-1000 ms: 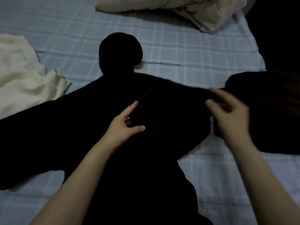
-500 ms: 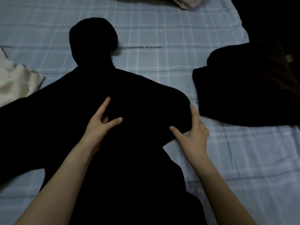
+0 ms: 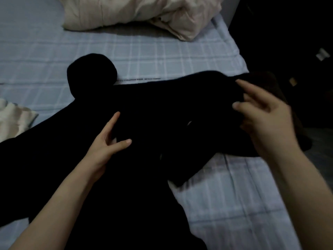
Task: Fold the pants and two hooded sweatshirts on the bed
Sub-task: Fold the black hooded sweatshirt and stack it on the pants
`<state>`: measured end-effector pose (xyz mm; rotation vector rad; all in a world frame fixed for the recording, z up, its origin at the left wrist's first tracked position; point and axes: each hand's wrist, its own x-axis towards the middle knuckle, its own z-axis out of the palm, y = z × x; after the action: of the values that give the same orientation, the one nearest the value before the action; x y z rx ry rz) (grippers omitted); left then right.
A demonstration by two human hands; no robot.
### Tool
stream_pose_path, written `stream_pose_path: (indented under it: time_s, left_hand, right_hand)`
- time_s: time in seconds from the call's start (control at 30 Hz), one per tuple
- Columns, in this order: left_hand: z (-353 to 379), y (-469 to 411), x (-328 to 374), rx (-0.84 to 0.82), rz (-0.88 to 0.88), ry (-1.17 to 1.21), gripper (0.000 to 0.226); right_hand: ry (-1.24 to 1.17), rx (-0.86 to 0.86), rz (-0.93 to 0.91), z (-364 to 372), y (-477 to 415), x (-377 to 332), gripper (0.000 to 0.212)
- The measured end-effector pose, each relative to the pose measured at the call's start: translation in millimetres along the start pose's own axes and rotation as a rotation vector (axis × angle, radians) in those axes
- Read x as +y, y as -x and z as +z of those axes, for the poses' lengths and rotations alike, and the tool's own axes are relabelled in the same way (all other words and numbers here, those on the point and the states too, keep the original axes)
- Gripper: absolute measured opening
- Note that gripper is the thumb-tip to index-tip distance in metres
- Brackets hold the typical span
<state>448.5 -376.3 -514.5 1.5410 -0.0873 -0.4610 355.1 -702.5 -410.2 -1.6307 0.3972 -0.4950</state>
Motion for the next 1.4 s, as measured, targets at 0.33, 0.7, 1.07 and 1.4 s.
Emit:
stream_pose_path:
  time_s: [0.33,0.7,1.07,1.4]
  left_hand:
    - [83,-4,-22,0.079,0.008,-0.582,0.073]
    - [109,42,-97,0.13,0.177,-1.018,0.06]
    - [101,45,-99,0.098,0.178,-0.915,0.059]
    - [95,40,-94,0.038,0.04,-0.863,0.058]
  right_hand:
    - [0.657,0.149,-0.03,-42,66,77,0.06]
    - [-0.034,-0.038,0.375,-5,110,124,0.03]
    - [0.136,-0.015,0.036,-29,69,24,0.02]
    - [0.372,-0.06,0.154,-108,-14,-6,0.004]
